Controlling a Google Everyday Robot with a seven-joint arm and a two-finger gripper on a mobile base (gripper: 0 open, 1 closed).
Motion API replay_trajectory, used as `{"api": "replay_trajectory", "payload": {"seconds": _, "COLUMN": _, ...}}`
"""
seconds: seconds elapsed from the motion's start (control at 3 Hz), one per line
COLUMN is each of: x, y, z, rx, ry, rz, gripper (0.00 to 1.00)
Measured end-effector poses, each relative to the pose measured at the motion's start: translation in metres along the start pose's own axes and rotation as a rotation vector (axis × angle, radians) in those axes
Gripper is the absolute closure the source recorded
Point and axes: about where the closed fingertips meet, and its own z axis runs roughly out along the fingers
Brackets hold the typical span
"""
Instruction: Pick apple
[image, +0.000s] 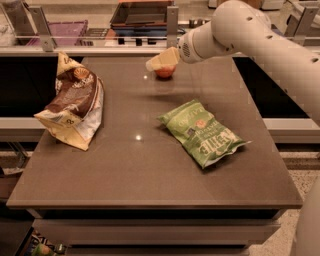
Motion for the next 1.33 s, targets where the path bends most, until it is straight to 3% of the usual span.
{"api": "replay_trajectory", "payload": {"seconds": 0.67, "x": 0.004, "y": -0.011, "z": 0.021, "rx": -0.051, "ry": -0.076, "rz": -0.026, "gripper": 0.0}}
{"api": "replay_trajectory", "payload": {"seconds": 1.33, "x": 0.0, "y": -0.024, "z": 0.04, "rx": -0.08, "ry": -0.097, "rz": -0.063, "gripper": 0.0}}
